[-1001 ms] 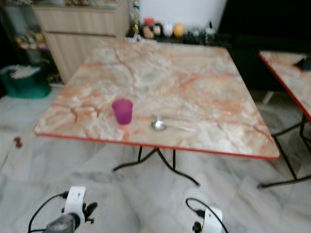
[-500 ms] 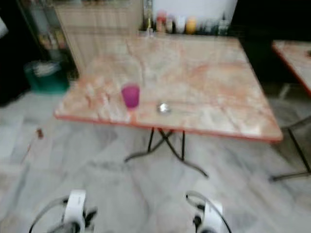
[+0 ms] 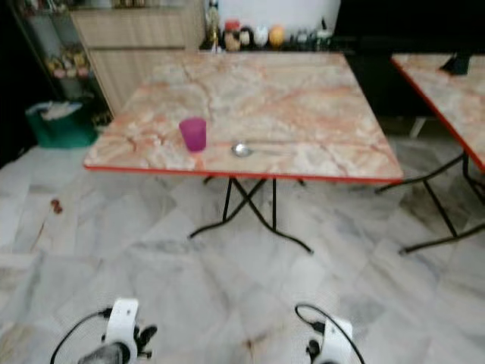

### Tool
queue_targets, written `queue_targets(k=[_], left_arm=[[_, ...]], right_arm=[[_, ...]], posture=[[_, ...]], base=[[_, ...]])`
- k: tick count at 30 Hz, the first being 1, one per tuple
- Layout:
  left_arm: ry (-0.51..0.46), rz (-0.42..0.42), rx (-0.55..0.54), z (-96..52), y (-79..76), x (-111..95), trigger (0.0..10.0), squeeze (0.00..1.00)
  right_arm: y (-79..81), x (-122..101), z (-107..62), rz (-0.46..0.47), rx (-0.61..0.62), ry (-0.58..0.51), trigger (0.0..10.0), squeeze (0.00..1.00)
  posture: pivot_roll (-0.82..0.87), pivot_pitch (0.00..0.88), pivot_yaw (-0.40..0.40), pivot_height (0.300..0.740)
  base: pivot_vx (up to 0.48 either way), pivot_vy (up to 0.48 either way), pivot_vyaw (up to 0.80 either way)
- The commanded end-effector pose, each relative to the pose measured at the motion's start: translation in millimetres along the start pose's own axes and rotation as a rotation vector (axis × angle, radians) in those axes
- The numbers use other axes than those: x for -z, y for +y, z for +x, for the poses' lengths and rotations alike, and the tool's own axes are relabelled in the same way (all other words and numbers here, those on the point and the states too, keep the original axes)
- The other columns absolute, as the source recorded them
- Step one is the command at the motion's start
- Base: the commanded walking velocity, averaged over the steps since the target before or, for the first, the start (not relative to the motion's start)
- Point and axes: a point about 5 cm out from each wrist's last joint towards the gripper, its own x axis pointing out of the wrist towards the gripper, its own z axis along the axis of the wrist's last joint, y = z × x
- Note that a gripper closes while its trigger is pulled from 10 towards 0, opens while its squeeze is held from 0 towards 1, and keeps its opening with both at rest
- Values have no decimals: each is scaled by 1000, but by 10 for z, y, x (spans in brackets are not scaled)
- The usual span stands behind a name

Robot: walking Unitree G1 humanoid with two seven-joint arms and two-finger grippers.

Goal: Setting the table

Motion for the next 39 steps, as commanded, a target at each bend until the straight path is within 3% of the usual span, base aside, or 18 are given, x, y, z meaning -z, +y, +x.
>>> queue_targets(k=[1,15,23,29,30,31,33,39], left_arm=[[18,17,-5,-10,23,34,10000,0],[23,23,-7,-10,20,41,10000,0],[17,18,-10,-3,1,27,10000,0],[18,16,-16,-2,1,27,10000,0],[18,16,-18,-3,4,29,10000,0],[19,16,-19,-4,9,31,10000,0],[18,16,-21,-4,14,28,10000,0],[14,16,-23,-4,23,18,10000,0]], right_arm=[[31,-2,0,7,-4,-2,10000,0],[20,-14,-5,34,12,-31,10000,0],[13,-153,-13,-42,14,-161,10000,0],[-1,-244,-41,2,49,-273,10000,0],[-43,-599,-4,5,52,-366,10000,0],[-104,-1233,-7,7,48,-519,10000,0],[-138,-1719,-73,-19,52,-631,10000,0],[-59,-2193,-213,-49,26,-786,10000,0]], posture=[[60,0,-24,740],[61,0,-25,740],[66,0,-27,740],[65,0,-27,740],[65,0,-27,740],[65,0,-27,740],[64,0,-24,740],[64,0,-25,740]], base=[[0,0,0],[0,0,0],[0,0,0],[0,0,0],[0,0,0],[0,0,0],[0,0,0],[0,0,0]])
